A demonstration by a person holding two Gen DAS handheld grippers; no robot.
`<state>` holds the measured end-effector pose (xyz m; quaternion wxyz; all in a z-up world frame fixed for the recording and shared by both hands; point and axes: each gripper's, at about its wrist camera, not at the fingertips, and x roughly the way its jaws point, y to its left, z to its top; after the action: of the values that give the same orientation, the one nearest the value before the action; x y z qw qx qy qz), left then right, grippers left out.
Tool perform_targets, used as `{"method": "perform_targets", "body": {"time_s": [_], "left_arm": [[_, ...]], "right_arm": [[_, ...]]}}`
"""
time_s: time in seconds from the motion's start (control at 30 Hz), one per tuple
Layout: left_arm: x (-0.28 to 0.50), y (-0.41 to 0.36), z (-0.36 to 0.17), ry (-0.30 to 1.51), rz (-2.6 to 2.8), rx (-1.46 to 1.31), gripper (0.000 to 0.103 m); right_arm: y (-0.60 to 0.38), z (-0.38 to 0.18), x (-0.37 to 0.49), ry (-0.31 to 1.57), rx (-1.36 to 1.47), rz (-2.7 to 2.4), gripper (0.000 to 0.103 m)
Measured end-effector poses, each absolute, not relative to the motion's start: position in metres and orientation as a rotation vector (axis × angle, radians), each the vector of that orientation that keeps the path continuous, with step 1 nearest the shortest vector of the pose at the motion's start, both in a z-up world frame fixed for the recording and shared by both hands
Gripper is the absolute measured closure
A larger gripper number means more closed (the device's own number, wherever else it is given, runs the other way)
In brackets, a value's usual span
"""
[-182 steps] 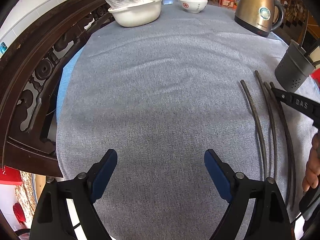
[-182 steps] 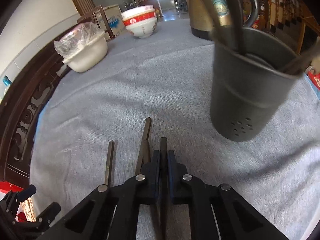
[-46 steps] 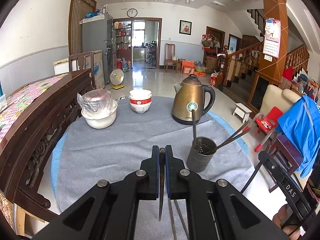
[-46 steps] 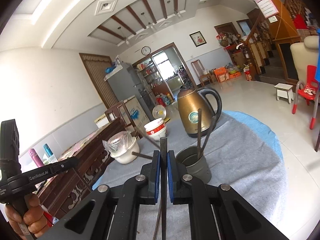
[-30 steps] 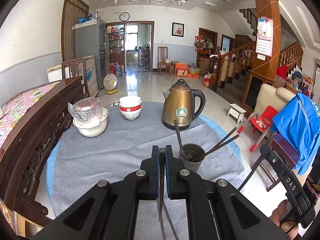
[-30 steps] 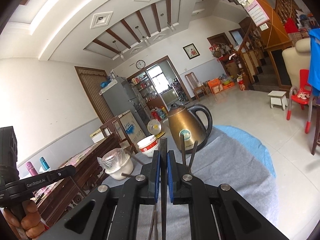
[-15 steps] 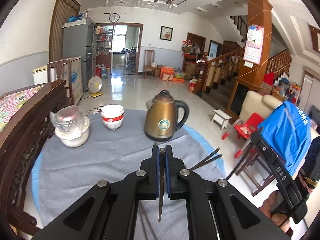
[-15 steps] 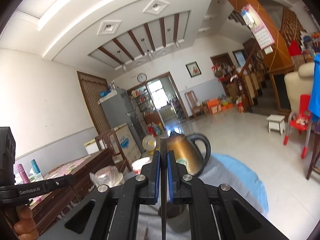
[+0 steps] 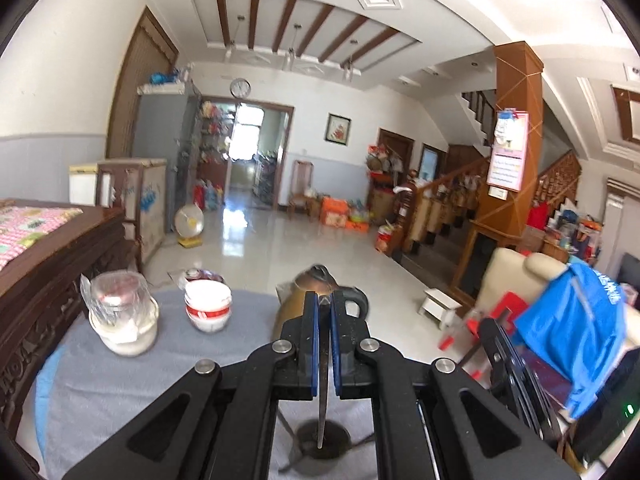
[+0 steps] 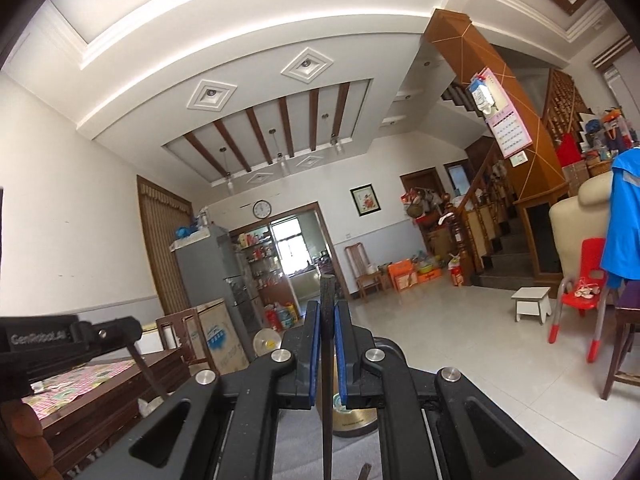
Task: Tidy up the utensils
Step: 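Lift both held sticks and carry them over the grey holder cup, then open both tools to drop the sticks into the grey holder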
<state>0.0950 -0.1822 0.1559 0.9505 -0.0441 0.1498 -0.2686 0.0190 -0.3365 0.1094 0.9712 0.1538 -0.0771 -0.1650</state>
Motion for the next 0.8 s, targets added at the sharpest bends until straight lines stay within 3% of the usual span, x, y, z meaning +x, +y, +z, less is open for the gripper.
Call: {"method": "perform_targets", "body": {"time_s": [0.43, 0.63, 0.8], "left_arm": [[0.136, -0.223, 0.094, 0.46, -0.46, -0.03, 0.097], [0.128, -0.217, 0.095, 0.492, -0.46, 0.008, 0.096], [0.107, -0.193, 0.109, 0.471, -0.459, 0.001, 0.068]], "right_arm": [[-0.355, 0.061, 0.045, -0.001, 0.357, -0.328, 0.095], [-0.358, 0.06, 0.033, 0.032, 0.353, -0.301, 0.094], [-0.357, 0.062, 0.023, 0.051, 0.371, -0.272, 0.094]]}}
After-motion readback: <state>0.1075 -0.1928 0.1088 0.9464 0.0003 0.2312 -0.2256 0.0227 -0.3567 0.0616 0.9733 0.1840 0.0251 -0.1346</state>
